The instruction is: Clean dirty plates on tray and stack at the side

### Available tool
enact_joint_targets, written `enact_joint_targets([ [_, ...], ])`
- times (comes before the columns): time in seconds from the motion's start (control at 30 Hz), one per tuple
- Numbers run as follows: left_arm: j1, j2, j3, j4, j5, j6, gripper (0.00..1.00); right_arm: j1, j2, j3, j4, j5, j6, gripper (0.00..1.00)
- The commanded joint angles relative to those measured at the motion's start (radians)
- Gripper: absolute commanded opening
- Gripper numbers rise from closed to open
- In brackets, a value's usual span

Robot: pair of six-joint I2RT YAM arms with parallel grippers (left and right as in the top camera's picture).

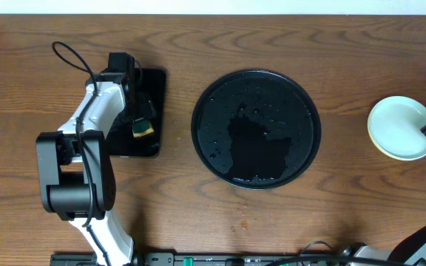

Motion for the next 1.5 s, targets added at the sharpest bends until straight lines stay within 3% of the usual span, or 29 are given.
enact_joint_targets([
  [0.0, 0.002, 0.000, -0.005, -0.002, -0.013, 0.002, 0.84, 0.060, 0.004, 0.008, -0.003, -0.177, -0.026, 0.63],
  [0.13, 0.002, 0.000, -0.005, -0.002, -0.013, 0.002, 0.84, 0.187, 0.004, 0.008, -0.035, -0.203, -0.108, 0.73],
  [0.3, 0.002, 0.000, -0.005, -0.002, -0.013, 0.002, 0.84, 0.346, 0.004, 0.007, -0.076, -0.207, -0.139, 0.99],
  [0.57, 0.002, 0.000, -0.005, -0.002, -0.013, 0.002, 0.84, 0.484, 0.004, 0.007, -0.083, -0.202, -0.139, 0.99],
  [1.27, 0.002, 0.000, -0.005, -0.002, -0.013, 0.002, 0.84, 0.492, 0.003, 0.007, -0.084, -0.201, -0.139, 0.99],
  [1.47, 0.002, 0.000, -0.005, -0.002, -0.013, 0.002, 0.84, 0.496, -0.161, -0.015, -0.110, -0.114, -0.143, 0.99],
])
